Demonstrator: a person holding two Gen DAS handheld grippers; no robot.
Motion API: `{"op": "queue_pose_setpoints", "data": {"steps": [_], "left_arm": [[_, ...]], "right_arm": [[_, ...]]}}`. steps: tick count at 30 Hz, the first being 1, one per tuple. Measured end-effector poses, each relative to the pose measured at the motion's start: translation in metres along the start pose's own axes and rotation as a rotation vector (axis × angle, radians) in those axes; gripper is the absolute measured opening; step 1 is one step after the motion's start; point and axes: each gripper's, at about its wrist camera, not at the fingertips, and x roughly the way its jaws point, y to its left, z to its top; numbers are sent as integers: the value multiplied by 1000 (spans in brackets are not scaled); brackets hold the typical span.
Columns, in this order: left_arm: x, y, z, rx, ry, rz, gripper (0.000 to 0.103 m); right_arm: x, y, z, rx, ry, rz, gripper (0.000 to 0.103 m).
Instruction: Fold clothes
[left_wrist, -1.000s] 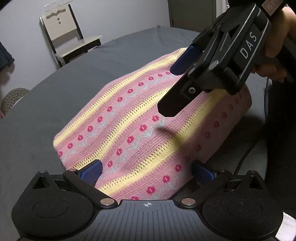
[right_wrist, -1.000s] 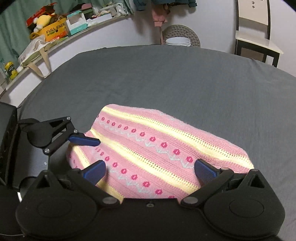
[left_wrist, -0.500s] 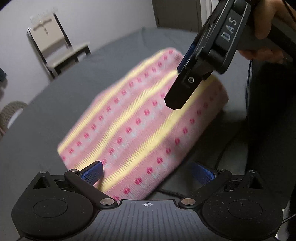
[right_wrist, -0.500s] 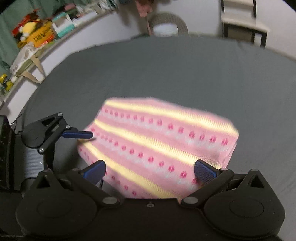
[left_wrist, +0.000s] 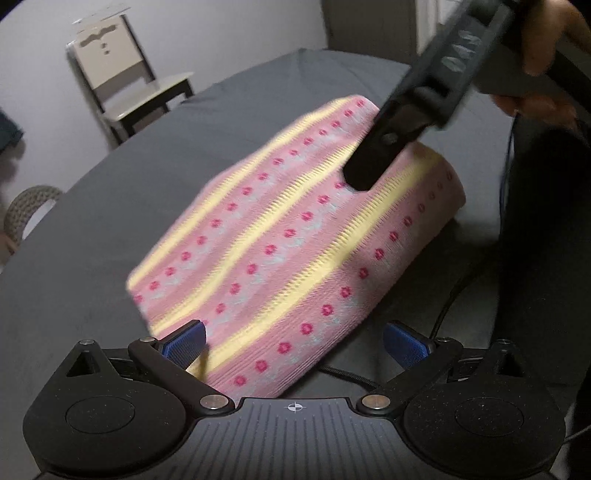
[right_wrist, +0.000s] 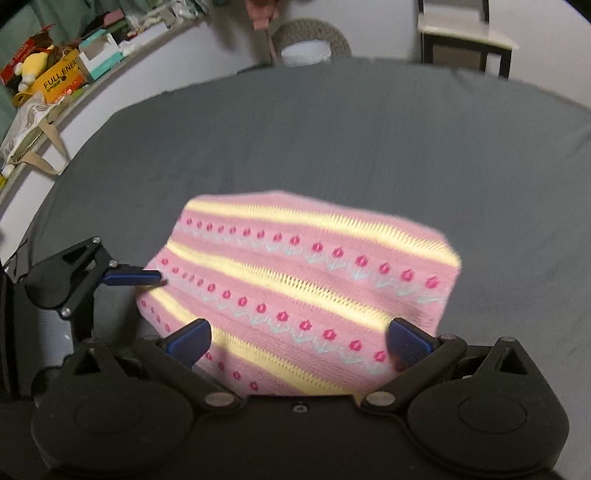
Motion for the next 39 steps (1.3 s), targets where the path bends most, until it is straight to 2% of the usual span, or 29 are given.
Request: {"op": "queue_pose_setpoints", "data": {"steps": [4, 7, 11, 16, 19, 25, 28, 31, 33, 39], "left_arm": [[-18, 13, -3, -93, -22, -16, 103], [-26, 20, -8, -151, -32, -47, 103], [-33, 26, -9, -172, -35, -103, 103], [-33, 26, -11, -140, -26, -83, 103], [-31, 25, -8, -143, -13, -78, 103], [-28, 31, -10, -181, -11, -81, 103], [-27, 36, -10, -216, -16, -94, 103], [-25, 40, -11, -261, -26, -114, 103], [-25, 43, -12, -288, -32, -127, 103], [-28, 47, -14, -325, -46, -147, 103]], "right_arm": [[-19, 15, -4, -69, -62, -14, 103], [-16, 29, -5, -143, -77, -6, 103], [8, 31, -1, -170, -32, -29, 103], [41, 26, 3, -148, 49, -55, 103], [51, 28, 0, -167, 60, -79, 103], [35, 32, 3, -167, 41, -97, 103], [26, 36, 1, -198, 21, -157, 103], [33, 35, -4, -239, 63, -199, 103], [42, 31, -7, -229, 97, -184, 103], [45, 24, -6, -186, 89, -148, 103]]}}
